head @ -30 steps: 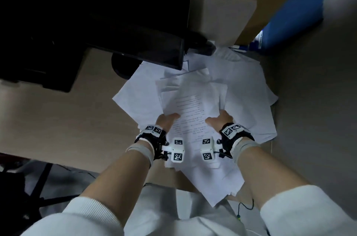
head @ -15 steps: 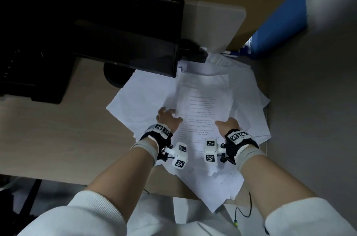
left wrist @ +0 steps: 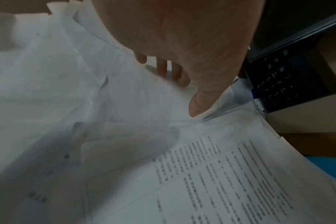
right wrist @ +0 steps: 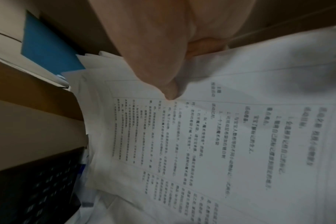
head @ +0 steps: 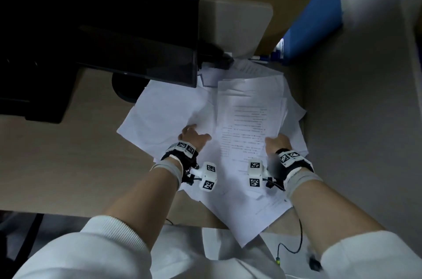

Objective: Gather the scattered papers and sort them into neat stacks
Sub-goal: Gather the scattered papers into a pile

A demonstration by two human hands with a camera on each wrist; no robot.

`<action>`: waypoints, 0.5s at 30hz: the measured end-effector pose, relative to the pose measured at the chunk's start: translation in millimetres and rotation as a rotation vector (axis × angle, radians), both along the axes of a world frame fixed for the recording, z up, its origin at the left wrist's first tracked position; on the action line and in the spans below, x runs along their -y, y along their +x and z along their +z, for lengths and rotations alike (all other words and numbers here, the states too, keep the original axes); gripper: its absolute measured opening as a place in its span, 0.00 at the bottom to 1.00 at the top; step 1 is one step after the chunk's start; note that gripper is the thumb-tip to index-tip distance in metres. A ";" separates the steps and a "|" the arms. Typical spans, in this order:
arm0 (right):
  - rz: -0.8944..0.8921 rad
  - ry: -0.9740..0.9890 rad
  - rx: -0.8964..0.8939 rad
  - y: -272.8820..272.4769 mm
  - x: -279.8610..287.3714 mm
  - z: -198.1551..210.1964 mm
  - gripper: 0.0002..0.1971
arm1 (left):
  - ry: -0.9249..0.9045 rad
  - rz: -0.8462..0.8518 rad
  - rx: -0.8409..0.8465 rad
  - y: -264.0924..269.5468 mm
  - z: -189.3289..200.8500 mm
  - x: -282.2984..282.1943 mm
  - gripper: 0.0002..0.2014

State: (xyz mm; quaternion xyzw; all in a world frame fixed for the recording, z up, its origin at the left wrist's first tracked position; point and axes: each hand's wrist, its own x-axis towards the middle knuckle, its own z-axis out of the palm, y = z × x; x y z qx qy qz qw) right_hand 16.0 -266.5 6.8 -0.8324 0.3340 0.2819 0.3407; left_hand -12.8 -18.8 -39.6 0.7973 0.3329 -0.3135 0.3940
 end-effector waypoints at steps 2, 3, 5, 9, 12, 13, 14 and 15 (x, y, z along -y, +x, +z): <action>-0.012 0.002 0.024 -1.2 9.0 1.6 0.15 | -0.021 -0.006 -0.005 -0.8 1.1 5.2 0.36; -0.033 0.008 0.042 -2.9 10.3 2.6 0.15 | -0.028 -0.009 -0.001 -1.0 0.9 8.2 0.35; -0.096 0.043 0.096 -6.6 8.9 4.5 0.16 | -0.031 -0.006 0.015 -1.7 2.0 14.9 0.34; -0.193 0.078 0.200 -8.2 12.0 13.2 0.17 | -0.057 -0.004 0.020 -4.4 1.2 28.8 0.32; -0.252 0.056 0.280 -3.9 22.7 24.5 0.18 | -0.060 -0.023 -0.021 -3.5 1.0 34.5 0.35; -0.268 0.056 0.304 -2.2 27.1 29.8 0.19 | -0.072 -0.012 -0.030 -1.7 3.1 37.1 0.36; -0.277 0.064 0.333 0.1 31.4 34.2 0.20 | -0.092 0.011 -0.033 0.8 5.7 39.7 0.37; -0.284 0.078 0.357 2.4 34.0 39.6 0.20 | -0.123 0.044 -0.021 3.6 8.1 42.9 0.38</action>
